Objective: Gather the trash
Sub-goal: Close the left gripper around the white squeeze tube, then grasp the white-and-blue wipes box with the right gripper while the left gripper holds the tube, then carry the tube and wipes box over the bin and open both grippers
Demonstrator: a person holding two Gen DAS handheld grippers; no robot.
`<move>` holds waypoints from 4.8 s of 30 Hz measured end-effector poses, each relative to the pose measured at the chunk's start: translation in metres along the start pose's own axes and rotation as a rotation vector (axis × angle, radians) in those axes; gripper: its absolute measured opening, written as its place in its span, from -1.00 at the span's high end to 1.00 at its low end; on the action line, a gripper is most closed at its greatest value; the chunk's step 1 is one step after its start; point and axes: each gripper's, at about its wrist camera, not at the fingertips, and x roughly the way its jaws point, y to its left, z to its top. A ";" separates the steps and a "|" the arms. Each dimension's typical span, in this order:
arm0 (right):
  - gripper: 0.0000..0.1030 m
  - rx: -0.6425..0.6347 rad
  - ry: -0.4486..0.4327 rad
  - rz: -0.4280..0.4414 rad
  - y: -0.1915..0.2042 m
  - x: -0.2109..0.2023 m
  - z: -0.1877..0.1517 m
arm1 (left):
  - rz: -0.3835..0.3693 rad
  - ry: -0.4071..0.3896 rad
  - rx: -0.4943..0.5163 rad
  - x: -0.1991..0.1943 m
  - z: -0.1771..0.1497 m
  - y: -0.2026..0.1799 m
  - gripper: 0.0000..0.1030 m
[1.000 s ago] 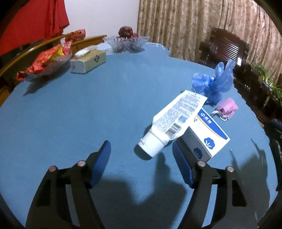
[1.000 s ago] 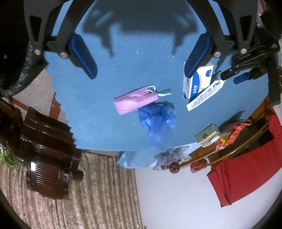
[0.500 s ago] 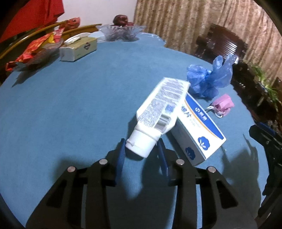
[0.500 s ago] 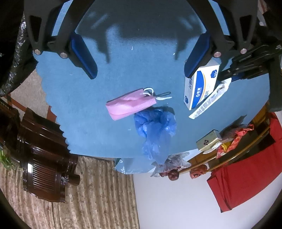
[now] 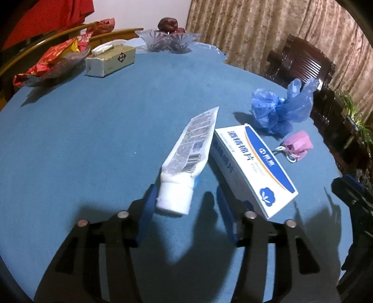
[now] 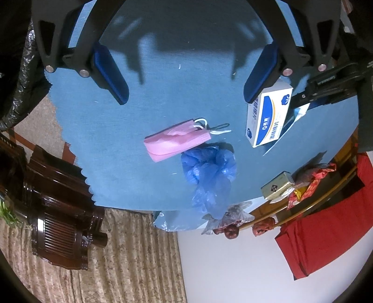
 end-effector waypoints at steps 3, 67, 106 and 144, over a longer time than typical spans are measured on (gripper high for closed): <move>-0.88 0.000 0.003 0.002 0.001 0.000 -0.001 | 0.011 -0.007 0.003 0.003 0.000 0.002 0.32; -0.10 -0.187 0.152 0.151 0.115 0.065 -0.001 | 0.076 -0.097 -0.078 -0.046 -0.010 0.050 0.44; -0.08 0.007 -0.166 0.014 -0.032 -0.150 0.020 | -0.167 -0.248 0.147 -0.131 -0.004 -0.142 0.44; -0.23 0.315 -0.153 -0.422 -0.245 -0.244 -0.072 | -0.560 -0.052 0.525 -0.084 -0.072 -0.388 0.27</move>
